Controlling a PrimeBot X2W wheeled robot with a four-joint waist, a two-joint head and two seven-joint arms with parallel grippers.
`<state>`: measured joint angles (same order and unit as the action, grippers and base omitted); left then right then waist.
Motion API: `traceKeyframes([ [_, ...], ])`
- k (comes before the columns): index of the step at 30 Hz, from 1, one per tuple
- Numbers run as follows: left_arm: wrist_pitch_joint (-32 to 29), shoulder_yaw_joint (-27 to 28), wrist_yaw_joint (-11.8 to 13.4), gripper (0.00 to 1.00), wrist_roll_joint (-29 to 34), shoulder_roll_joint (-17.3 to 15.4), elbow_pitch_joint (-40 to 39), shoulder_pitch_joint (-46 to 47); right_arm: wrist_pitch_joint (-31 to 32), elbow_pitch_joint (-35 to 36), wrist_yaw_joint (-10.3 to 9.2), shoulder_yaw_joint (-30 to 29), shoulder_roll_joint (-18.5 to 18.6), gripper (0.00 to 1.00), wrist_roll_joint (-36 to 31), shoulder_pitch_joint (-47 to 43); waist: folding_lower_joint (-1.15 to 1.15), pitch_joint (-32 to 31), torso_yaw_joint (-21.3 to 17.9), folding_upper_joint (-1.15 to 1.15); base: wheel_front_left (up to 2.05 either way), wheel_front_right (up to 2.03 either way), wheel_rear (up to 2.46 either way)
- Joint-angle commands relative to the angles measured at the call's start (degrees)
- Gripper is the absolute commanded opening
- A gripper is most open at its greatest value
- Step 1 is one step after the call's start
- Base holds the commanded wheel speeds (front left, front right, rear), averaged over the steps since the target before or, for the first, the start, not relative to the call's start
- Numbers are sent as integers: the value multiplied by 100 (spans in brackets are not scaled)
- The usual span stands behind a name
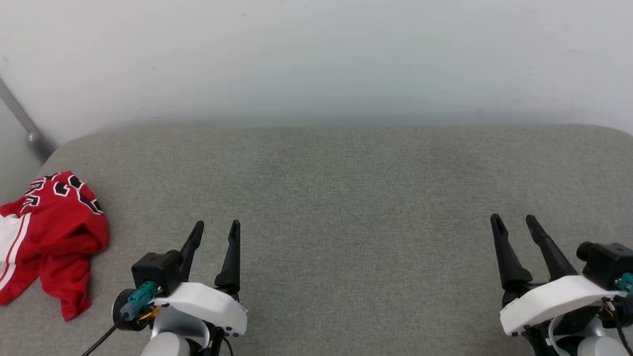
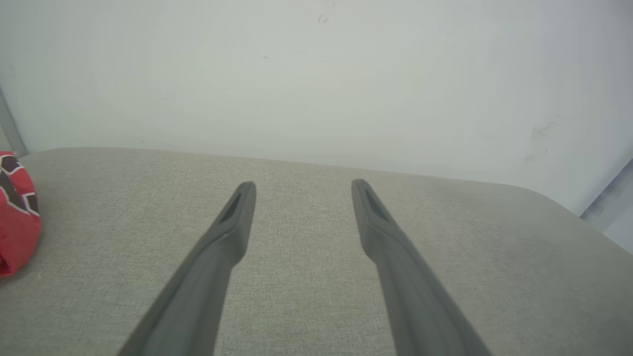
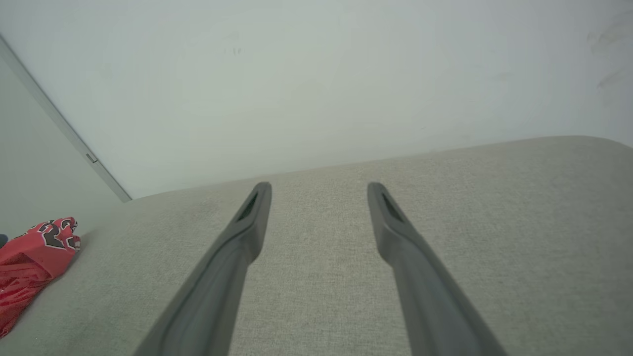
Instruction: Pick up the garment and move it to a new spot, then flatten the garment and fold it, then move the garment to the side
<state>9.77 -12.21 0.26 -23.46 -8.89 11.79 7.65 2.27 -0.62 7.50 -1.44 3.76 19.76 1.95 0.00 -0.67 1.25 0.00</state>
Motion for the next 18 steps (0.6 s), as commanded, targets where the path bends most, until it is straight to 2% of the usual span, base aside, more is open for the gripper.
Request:
traceKeyframes([
  [1, 43, -10, 29, 100, 127, -51, -22, 145, 18, 72, -1, -2, -5, 100, -133, -38, 0, 0, 3, 0, 0, 0, 0],
  [18, 268, -23, 83, 100, 778, -4, 91, 121, 100, 211, -1, 14, -43, 100, -1094, -111, 0, 0, 44, 0, 0, 0, 0],
])
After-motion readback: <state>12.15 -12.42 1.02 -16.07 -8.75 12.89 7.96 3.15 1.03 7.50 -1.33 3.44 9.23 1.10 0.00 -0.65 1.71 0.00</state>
